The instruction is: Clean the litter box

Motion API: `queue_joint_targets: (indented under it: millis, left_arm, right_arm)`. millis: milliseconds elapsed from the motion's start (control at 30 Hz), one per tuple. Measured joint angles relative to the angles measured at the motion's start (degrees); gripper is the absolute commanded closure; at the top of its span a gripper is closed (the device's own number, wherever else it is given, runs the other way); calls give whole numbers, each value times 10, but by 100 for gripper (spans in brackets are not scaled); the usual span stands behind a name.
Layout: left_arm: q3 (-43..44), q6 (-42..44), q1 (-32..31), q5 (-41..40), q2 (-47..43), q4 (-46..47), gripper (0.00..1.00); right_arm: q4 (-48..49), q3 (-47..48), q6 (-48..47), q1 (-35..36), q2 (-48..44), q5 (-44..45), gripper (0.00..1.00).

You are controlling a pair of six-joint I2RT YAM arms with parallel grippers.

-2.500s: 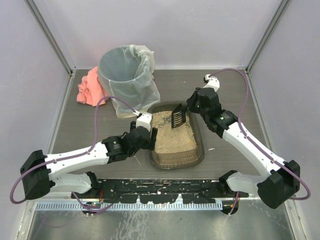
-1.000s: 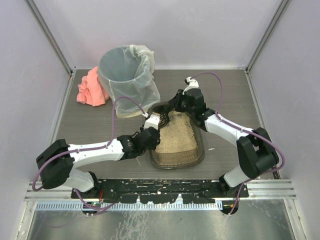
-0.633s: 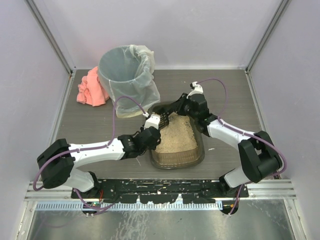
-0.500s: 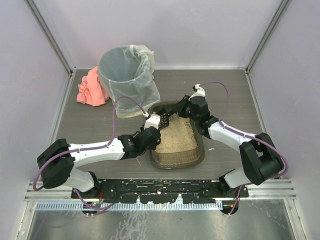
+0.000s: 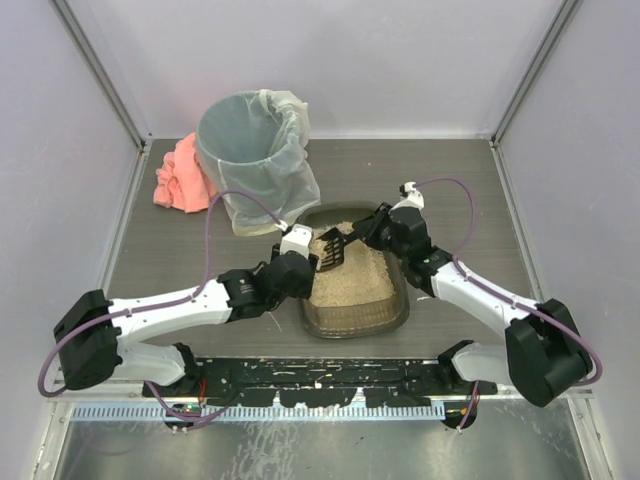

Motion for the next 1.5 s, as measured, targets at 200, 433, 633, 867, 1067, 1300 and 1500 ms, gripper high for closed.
queue_joint_targets:
  millis: [200,433,633,867,1067,1300,1500]
  left_arm:
    - [0,1,0,3,-46,-11,41]
    - [0,6,0,3,-78,-42,39]
    - [0,10,0,-11,-144,-96,36]
    - [0,10,0,-52,-270,-187,34]
    - [0,6,0,-83,-357,-261,34]
    - [1,-8,0,-89,-397,-309,34]
    - [3,-10,0,-88,-395,-329,35]
  right_arm:
    - [-22,-8,-6,0,-46,23,99]
    - [-45,-21,-8,-7,-81,27,99]
    - [-57,-29,-12,-35,-125,-1,99]
    - [-57,-57,7,-143,-188,-95,99]
    - [-17,-90,66,-235,-195,-207,99]
    - [119,-171,179,-332,-169,-330,99]
    - [187,-248,257,-374,-161,-365,99]
